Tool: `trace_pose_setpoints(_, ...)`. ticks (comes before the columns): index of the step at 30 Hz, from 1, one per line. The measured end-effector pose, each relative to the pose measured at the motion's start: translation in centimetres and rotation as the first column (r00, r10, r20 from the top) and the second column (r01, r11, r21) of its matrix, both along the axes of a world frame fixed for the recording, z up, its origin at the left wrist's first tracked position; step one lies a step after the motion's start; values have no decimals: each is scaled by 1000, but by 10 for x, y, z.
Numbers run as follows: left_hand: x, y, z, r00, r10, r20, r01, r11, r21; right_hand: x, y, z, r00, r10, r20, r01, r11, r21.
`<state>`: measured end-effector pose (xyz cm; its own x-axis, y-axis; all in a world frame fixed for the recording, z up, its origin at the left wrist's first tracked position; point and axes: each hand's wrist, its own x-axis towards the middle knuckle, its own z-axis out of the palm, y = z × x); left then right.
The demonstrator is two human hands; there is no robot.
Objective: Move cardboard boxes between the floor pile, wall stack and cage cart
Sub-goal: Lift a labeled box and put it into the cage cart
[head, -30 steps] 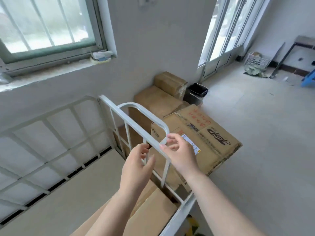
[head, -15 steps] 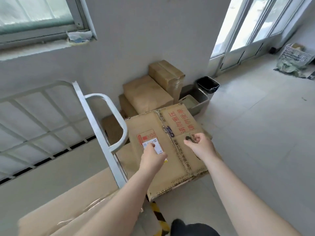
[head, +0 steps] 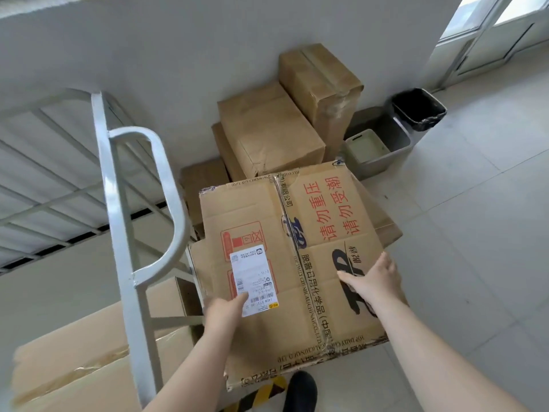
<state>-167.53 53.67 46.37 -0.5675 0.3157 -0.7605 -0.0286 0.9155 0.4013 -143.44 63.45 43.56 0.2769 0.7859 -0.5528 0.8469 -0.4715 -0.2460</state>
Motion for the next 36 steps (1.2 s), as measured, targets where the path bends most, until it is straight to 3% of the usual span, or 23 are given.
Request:
trace_pose_setpoints(3,-4,8,-20,987,136,80,-143,986,84,10,16,-18,997,-71,-8,70,997,-39)
trace_pose_setpoints(8,-1,19,-25,963,258,72,-268,942,201,30,35,-33,961,-190,-202,190,982,-23)
trace_pose_setpoints(15,22,26,21,984,-28,-174,88,933,350,74,16,23,954,-220,-204,249,959,132)
trace_pose_setpoints(19,29,30,76,959,-82,-272,193,891,412,86,12,88,966,-203,-162,239,938,252)
trace_pose_setpoints(30,-2,-5,235,851,15,-526,358,716,599,49,-22,224,920,-125,-371,311,809,499)
trace_pose_setpoints(36,-62,-67,295,786,169,-595,365,649,668,-17,-61,275,882,29,-470,300,734,609)
